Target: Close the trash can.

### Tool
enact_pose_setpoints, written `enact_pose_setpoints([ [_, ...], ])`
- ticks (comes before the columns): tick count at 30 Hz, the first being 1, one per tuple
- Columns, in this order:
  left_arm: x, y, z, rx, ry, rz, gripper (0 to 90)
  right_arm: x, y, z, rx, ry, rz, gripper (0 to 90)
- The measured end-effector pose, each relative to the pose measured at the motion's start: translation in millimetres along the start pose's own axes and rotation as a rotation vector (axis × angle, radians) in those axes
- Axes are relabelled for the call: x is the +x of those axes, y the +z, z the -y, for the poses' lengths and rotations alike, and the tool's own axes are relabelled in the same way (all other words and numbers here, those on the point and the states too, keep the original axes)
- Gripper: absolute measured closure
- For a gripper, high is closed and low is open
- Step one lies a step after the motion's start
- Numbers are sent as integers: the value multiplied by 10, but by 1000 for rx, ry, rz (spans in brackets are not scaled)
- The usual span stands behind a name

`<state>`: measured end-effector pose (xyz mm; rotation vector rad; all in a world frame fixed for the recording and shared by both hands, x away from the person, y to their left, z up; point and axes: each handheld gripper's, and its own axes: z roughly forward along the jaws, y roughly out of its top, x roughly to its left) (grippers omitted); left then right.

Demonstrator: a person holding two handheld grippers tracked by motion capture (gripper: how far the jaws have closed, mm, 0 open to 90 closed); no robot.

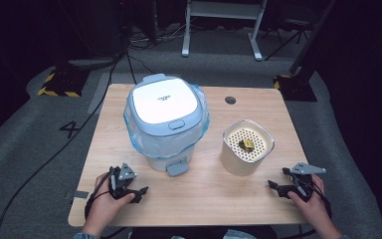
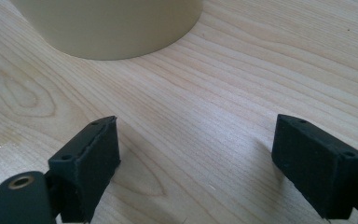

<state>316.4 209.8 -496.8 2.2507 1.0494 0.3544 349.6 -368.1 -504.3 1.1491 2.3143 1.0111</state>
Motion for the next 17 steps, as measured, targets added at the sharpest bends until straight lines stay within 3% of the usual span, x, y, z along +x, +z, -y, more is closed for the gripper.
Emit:
enact_pose_setpoints([
  [6,31,67,41,-73,-6,2,160,0,0,0,0,0,0,150],
  [17,36,72,34,-71,-16,-17,149,1,0,0,0,1,-1,150],
])
